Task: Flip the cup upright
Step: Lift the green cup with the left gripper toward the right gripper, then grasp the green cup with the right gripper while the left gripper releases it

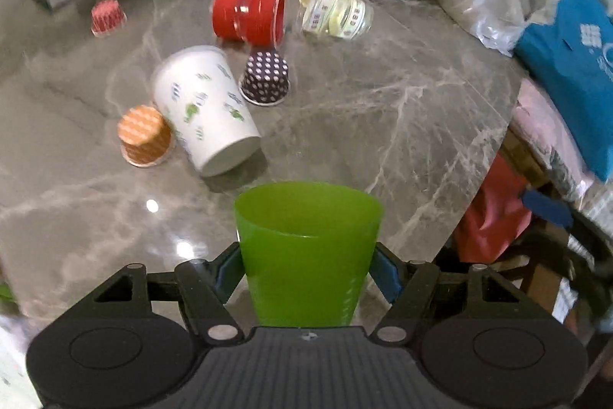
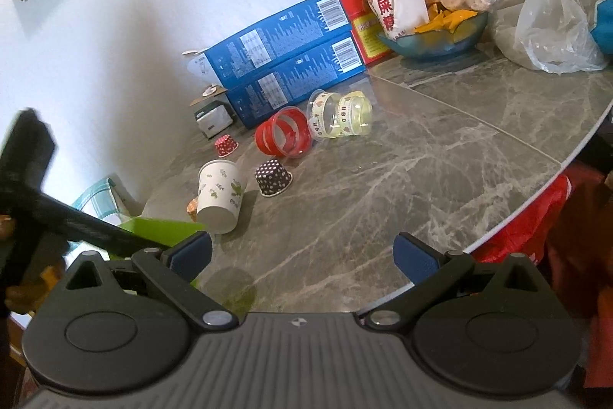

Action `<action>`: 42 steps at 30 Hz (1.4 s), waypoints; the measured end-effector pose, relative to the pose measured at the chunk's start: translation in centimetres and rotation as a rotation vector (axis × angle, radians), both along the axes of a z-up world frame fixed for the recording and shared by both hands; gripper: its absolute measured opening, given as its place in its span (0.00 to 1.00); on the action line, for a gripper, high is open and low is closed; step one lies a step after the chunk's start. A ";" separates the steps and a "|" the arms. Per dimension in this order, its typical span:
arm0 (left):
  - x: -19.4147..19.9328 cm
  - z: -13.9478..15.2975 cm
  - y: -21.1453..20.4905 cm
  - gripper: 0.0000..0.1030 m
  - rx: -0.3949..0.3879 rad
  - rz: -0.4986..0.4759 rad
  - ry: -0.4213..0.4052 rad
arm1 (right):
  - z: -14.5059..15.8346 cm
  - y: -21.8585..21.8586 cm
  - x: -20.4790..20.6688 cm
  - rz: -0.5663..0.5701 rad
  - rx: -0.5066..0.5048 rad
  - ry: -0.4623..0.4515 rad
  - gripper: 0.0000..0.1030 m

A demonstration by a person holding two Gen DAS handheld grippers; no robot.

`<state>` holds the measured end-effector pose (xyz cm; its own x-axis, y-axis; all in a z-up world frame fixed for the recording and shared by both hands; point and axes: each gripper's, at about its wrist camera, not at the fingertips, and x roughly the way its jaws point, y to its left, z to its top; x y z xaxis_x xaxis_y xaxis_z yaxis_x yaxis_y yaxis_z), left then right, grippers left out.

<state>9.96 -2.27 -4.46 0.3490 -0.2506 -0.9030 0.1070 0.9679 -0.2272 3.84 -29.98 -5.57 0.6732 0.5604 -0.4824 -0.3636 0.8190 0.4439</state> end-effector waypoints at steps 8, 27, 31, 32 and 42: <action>1.1 -3.1 -1.1 0.71 -0.108 0.117 0.067 | -0.9 -0.3 0.3 -0.001 -0.003 0.043 0.99; 0.2 -2.0 -0.2 0.94 -0.156 0.081 -0.003 | -1.5 3.2 1.6 0.076 -0.043 0.109 0.99; -0.7 -0.4 0.7 0.94 -0.132 0.090 -0.071 | -1.2 4.0 1.6 0.088 -0.049 0.116 0.99; -1.0 0.0 1.0 0.94 -0.132 0.094 -0.088 | -1.1 4.3 1.8 0.095 -0.046 0.122 0.99; -5.5 1.7 7.2 0.94 -0.168 0.247 -0.214 | -2.0 8.1 6.8 0.210 0.052 0.293 0.99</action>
